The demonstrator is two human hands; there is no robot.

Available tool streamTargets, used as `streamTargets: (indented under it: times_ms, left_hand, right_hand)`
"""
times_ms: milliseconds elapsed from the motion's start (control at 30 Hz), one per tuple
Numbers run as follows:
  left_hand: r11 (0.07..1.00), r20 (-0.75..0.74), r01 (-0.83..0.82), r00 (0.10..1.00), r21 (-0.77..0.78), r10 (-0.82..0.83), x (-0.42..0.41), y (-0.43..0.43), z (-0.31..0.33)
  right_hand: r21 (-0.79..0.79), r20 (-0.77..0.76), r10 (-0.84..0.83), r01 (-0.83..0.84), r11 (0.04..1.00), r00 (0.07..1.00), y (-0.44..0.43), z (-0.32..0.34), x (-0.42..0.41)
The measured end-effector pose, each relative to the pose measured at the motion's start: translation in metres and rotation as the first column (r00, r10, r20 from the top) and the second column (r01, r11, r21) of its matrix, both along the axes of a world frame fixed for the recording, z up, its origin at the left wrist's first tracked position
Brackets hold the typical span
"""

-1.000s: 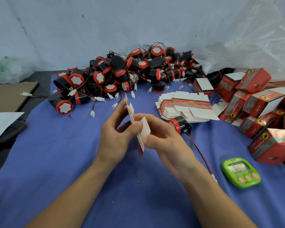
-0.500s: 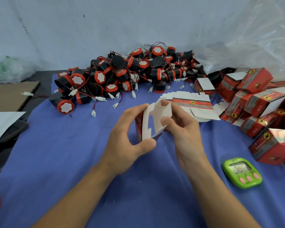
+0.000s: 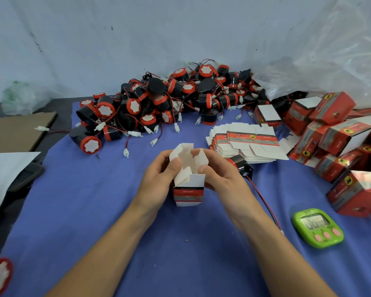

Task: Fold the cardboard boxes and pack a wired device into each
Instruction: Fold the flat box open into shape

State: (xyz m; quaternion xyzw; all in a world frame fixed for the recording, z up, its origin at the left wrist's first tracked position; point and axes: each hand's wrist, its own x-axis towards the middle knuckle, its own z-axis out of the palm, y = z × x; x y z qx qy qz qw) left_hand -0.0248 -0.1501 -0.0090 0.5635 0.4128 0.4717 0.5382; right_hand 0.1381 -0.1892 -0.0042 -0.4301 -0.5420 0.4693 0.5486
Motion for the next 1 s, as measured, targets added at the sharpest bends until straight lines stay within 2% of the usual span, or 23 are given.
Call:
streamTargets:
  times_ms: [167,300,433,567,667,800,900,1000]
  left_hand:
    - [0.985,-0.028,0.172,0.985,-0.011,-0.172,-0.005,0.002,0.007]
    - [0.972,-0.053,0.232,0.971,-0.024,-0.233,-0.008,0.0,0.008]
    - [0.991,-0.022,0.134,0.991,-0.029,-0.135,-0.004,0.0,0.006]
    - [0.999,-0.015,0.035,0.999,-0.036,-0.036,0.003,0.0,0.003]
    - [0.999,-0.023,0.004,1.0,-0.034,-0.005,0.003,0.002,0.001]
    - [0.999,-0.005,-0.001,1.0,-0.048,0.001,0.002,0.002,0.0]
    - [0.999,0.014,-0.007,1.0,-0.044,0.008,0.003,0.001,-0.001]
    - [1.0,0.033,0.001,0.999,-0.031,0.0,0.005,-0.001,-0.002]
  right_hand:
    - [0.01,0.022,-0.028,0.028,1.0,0.999,0.001,-0.004,-0.001]
    - [-0.022,0.048,-0.042,0.043,0.999,0.998,0.002,-0.006,-0.001]
    - [-0.038,0.056,-0.023,0.025,0.999,0.998,0.002,-0.006,-0.002]
    - [-0.078,-0.008,0.005,-0.006,0.997,1.0,0.004,-0.007,0.0]
    - [-0.099,-0.113,0.111,-0.122,0.988,0.987,0.003,-0.005,0.006]
    - [-0.082,-0.133,0.186,-0.198,0.977,0.973,0.0,-0.004,0.013]
    - [-0.05,-0.101,0.124,-0.129,0.99,0.987,0.001,-0.004,0.008]
    - [0.01,0.049,-0.068,0.068,0.998,0.996,0.002,-0.003,0.002]
